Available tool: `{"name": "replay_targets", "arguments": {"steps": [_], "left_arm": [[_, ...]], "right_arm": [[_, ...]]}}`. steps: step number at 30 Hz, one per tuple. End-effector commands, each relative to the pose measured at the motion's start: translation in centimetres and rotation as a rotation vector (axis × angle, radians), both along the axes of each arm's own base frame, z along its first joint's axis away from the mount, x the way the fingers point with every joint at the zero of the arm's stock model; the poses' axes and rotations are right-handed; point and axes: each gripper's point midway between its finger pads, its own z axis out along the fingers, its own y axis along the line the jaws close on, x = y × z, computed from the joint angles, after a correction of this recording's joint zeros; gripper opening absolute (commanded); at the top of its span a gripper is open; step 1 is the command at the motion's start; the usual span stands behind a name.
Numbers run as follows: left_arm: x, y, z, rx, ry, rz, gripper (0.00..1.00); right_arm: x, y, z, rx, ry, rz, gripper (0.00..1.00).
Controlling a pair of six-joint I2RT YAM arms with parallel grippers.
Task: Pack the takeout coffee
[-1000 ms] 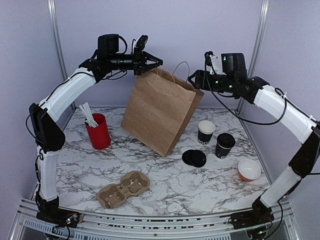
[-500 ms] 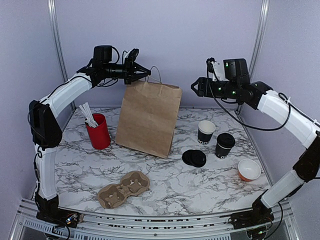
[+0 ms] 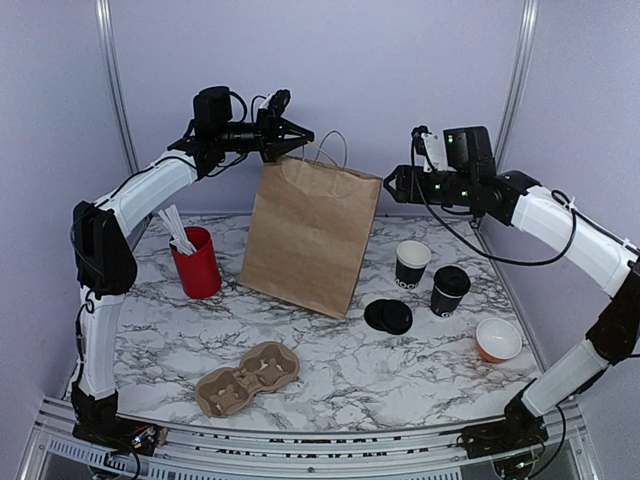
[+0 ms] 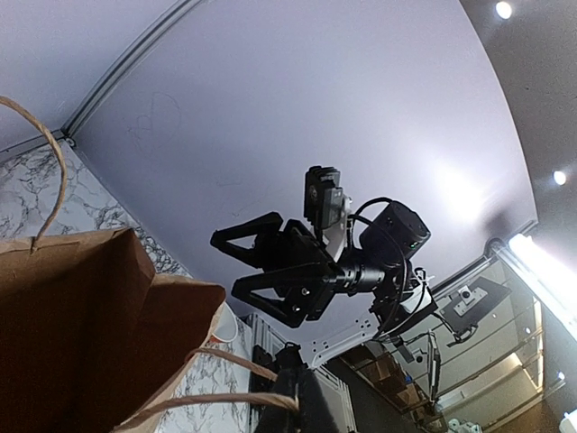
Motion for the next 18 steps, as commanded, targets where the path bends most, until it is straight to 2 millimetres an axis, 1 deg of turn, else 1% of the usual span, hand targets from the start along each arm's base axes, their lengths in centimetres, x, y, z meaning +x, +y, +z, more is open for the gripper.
{"name": "replay_targets", "arguments": {"steps": [1,5,8,11,13,18], "left_arm": [[-0.8,-0.4,2.5,-0.053,-0.084,-0.040,0.00],[-0.8,-0.8,2.2,-0.054,-0.094,-0.050,0.00],[-0.4,-1.1,1.6,-0.052,-0.086,-0.051,0.00],[-0.2,-1.3,1.3,-0.052,-0.083,-0.057,0.00],[-0.2,-1.4,1.1,-0.051,-0.084,-0.061,0.00],[0.1,-1.4,0.5,-0.047,-0.075,-0.065,0.00]], "right_arm": [[-1.7,0.2,0.9,0.031,-0.049,0.080,0.71],[-4.1,1.1,-0.1,0.054,-0.062,0.193,0.73],[-5.0,2.0,-1.3,0.071,-0.064,0.242,0.72],[-5.1,2.7,-2.4,0.084,-0.074,0.274,0.72],[-4.9,3.7,-2.9,0.088,-0.078,0.301,0.72],[-4.5,7.4,-3.9,0.047,-0.088,0.331,0.71]]}}
